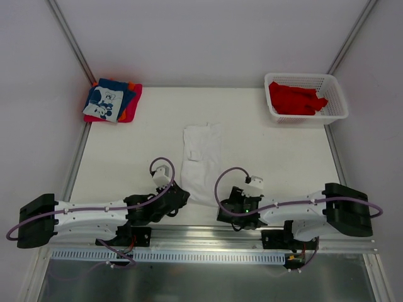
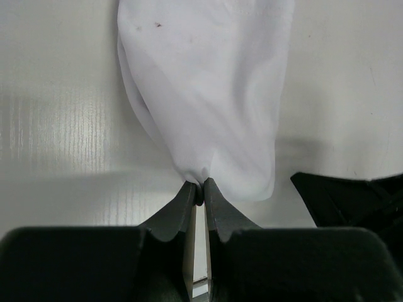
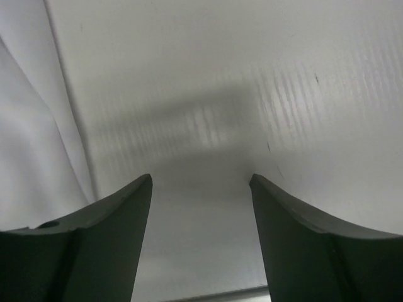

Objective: Fold and stack the t-shirts
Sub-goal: Fold the tshirt

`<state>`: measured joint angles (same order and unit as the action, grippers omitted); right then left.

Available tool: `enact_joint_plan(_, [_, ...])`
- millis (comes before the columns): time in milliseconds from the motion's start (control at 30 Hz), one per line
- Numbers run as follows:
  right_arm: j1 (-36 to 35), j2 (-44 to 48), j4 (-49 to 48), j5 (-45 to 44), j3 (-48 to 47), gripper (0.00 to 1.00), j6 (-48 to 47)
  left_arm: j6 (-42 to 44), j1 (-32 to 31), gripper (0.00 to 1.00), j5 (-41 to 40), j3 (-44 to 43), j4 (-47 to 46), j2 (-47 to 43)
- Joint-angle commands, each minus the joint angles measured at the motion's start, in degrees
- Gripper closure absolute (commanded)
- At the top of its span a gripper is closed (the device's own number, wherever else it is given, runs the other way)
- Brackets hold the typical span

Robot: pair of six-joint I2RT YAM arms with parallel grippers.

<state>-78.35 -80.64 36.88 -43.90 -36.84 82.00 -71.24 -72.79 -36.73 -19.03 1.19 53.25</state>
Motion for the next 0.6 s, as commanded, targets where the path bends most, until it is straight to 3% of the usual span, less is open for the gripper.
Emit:
enact_joint_plan(0, [-3.56,7.06,-3.20,-1.36,5.28,0.30,-11.76,-0.13,-0.42,1.00,-2.73,-0.13,0.83,0.62])
enact_joint_plan(33, [-4.00,10.03,-5.22,-1.02,7.64,0.28,-14.64,0.05,-0.42,1.00,-2.82,-0.22,0.83,0.80])
enact_joint_plan(167, [-4.10,22.86,-31.20,4.42,21.16,0.22,-30.97,1.28,-0.42,1.00,-2.47,-1.19,0.83,1.76])
enact_joint_plan(233, [-3.49,34.77,-43.50,8.38,28.54,0.18,-31.12,1.81,-0.42,1.00,-2.12,-1.19,0.74,1.59])
enact_joint_plan(300, [-1.99,43.59,-49.17,11.27,37.08,0.16,-30.84,1.29,-0.42,1.00,-2.12,-0.75,0.66,1.33])
enact_joint_plan(400, [0.90,61.26,-48.22,13.56,44.56,0.15,-29.35,0.67,-0.42,1.00,-2.29,0.30,0.13,1.33])
enact_joint_plan(467, [3.37,71.09,-41.82,13.93,44.57,0.15,-28.73,0.49,-0.42,1.00,-2.12,0.66,-0.48,1.85])
enact_joint_plan(567, [7.32,74.66,-37.16,15.85,43.96,0.14,-28.65,0.93,-0.42,1.00,-1.42,0.75,-0.93,2.73])
